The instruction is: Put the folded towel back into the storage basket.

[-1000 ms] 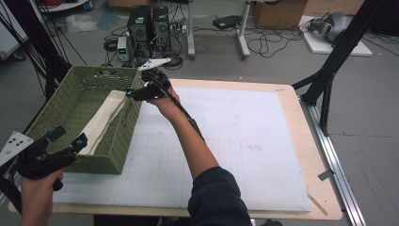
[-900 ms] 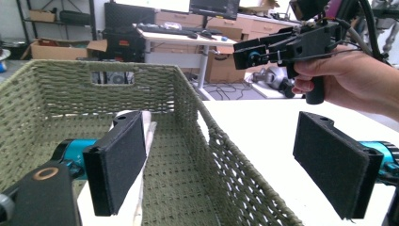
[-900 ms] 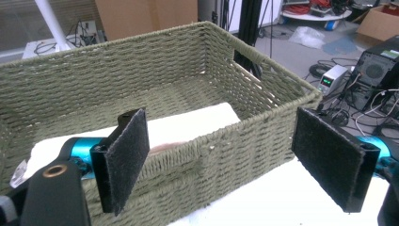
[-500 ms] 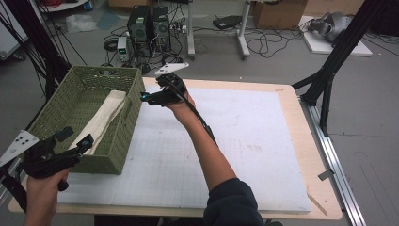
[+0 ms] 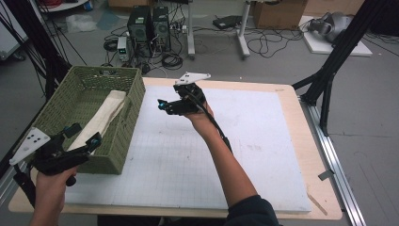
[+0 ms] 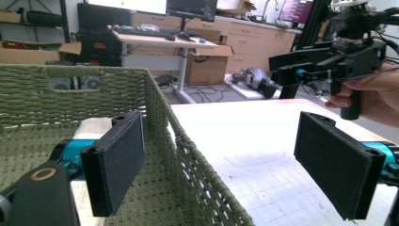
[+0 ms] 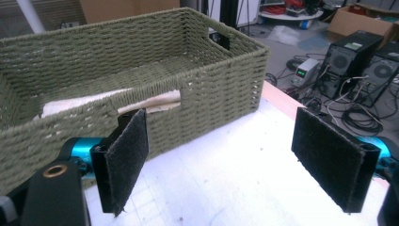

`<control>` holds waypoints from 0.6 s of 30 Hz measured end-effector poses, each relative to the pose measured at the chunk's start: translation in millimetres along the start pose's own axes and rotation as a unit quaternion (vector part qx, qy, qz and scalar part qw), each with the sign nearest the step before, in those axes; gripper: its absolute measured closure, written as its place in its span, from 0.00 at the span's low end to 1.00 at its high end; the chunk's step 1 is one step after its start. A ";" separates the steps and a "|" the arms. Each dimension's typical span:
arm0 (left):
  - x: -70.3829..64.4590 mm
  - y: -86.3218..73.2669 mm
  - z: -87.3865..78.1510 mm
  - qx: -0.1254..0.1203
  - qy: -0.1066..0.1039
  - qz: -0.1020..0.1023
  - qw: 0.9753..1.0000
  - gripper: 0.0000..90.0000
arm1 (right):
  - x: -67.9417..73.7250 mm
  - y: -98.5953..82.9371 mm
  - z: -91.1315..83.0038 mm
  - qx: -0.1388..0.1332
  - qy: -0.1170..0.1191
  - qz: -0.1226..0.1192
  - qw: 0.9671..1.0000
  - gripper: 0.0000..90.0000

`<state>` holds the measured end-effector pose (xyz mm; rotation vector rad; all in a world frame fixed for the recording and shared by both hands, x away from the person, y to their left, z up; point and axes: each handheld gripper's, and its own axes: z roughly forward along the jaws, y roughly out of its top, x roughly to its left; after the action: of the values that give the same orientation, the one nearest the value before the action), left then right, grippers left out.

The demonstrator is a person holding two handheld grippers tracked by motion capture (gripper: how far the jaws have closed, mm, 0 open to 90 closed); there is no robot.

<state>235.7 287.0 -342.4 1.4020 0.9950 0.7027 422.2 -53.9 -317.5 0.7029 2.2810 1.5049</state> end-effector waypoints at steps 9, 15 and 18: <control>-8.3 0.3 12.3 0.007 -0.025 -0.005 1.000 0.19 | -0.3 -16.9 -29.6 -0.004 -0.013 0.008 1.000 0.20; -13.5 0.3 23.3 0.020 -0.045 0.002 0.999 0.20 | -9.1 -34.4 -50.1 0.004 -0.033 0.011 0.999 0.20; -17.6 -0.5 30.9 0.023 -0.057 0.002 0.998 0.20 | -13.3 -42.5 -61.6 0.006 -0.039 0.015 0.999 0.20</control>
<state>254.9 257.1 -343.3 1.4677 0.9233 0.6000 392.0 -122.1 -332.3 0.7878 2.2338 1.4509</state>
